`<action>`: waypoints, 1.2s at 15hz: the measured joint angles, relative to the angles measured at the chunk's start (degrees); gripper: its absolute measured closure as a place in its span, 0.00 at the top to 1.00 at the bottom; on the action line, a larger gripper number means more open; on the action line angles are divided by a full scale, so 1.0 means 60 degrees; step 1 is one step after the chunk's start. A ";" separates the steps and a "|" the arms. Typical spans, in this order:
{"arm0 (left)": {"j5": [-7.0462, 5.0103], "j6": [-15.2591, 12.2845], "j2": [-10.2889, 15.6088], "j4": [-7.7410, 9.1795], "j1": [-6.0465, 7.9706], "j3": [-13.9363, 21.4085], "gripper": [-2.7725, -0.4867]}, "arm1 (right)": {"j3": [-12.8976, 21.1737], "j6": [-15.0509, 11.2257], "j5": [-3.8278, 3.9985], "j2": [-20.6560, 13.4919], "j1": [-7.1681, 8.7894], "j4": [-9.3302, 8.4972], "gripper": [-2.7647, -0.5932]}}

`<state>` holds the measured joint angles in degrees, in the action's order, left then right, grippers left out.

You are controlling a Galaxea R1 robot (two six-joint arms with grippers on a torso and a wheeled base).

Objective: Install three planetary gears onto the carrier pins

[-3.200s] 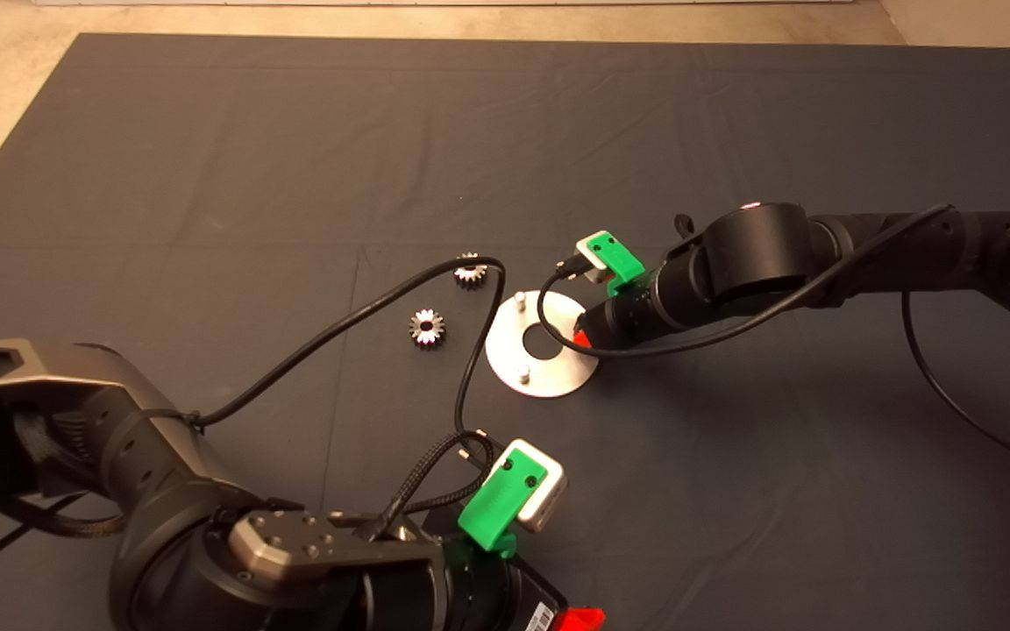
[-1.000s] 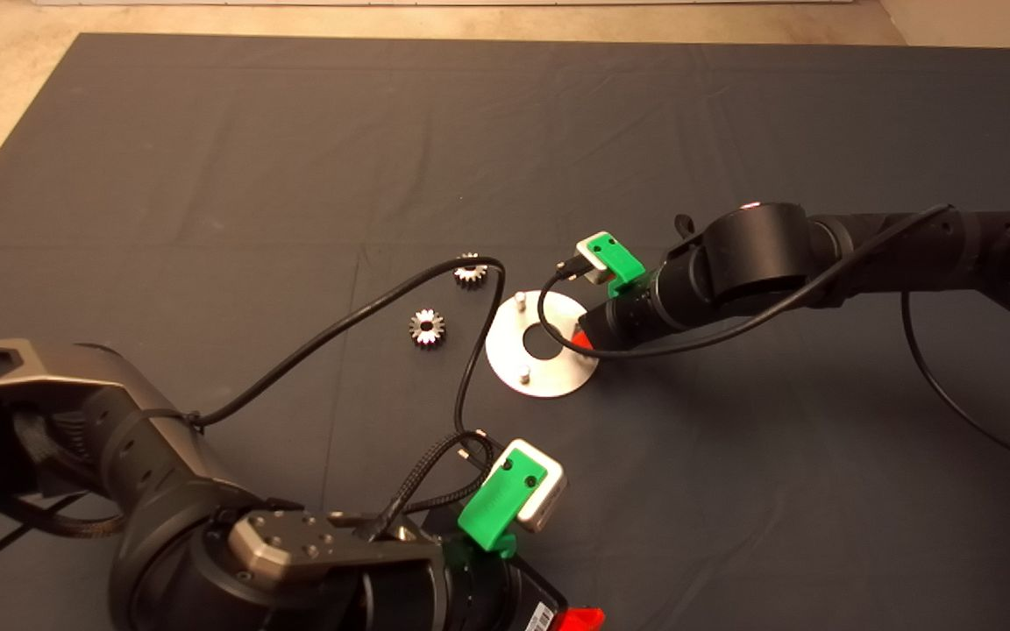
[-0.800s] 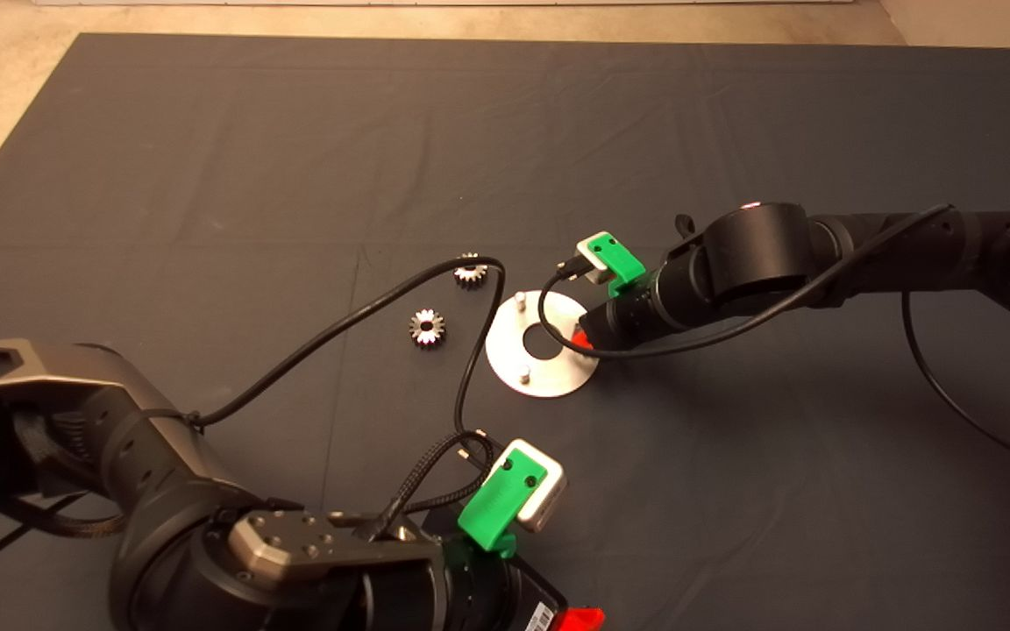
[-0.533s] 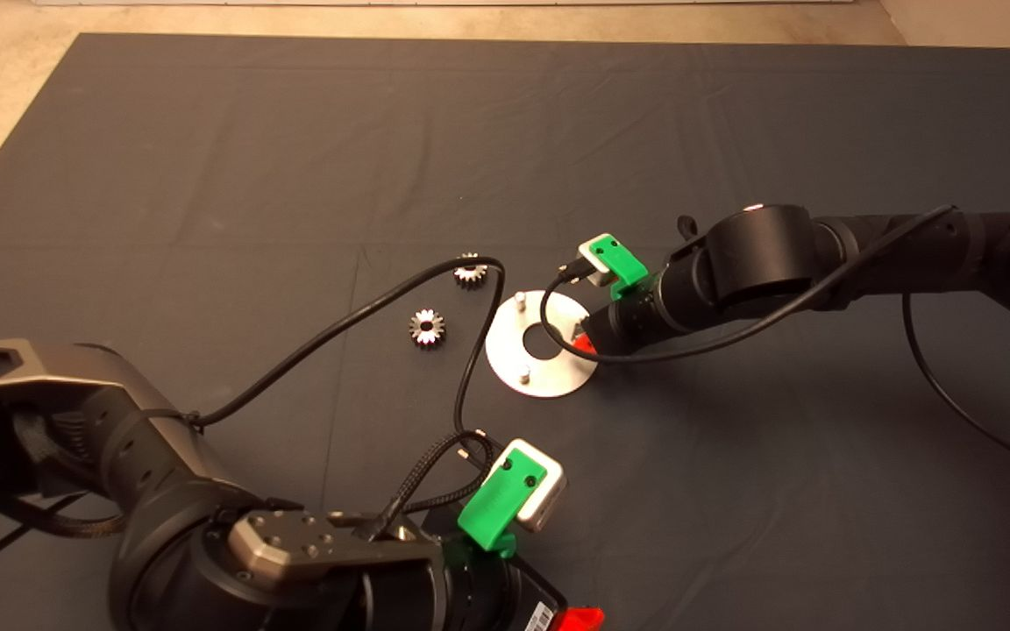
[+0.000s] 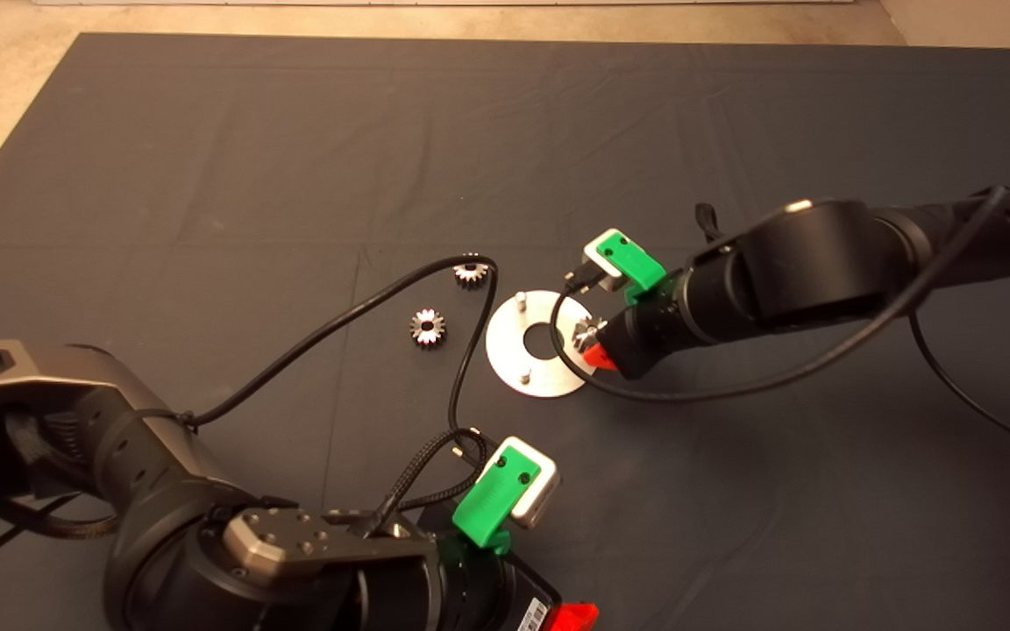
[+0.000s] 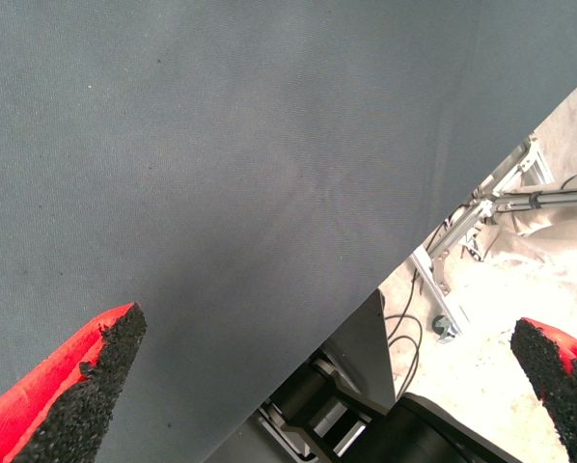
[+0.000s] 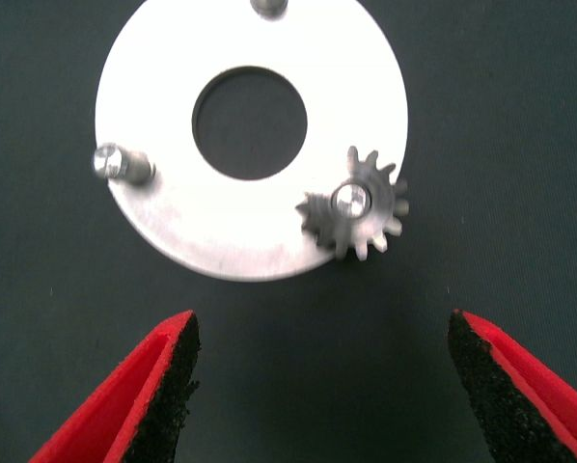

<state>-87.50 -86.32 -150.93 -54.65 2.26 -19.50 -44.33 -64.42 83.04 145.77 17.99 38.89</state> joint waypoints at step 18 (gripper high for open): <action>0.0000 0.0721 0.0797 0.0002 0.0120 0.0000 0.99 | 0.3613 -0.0809 0.0777 -0.3362 -0.2682 0.2299 0.60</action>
<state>-87.50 -81.99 -146.15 -54.64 2.97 -19.50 -22.65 -69.27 87.70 125.60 1.90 52.68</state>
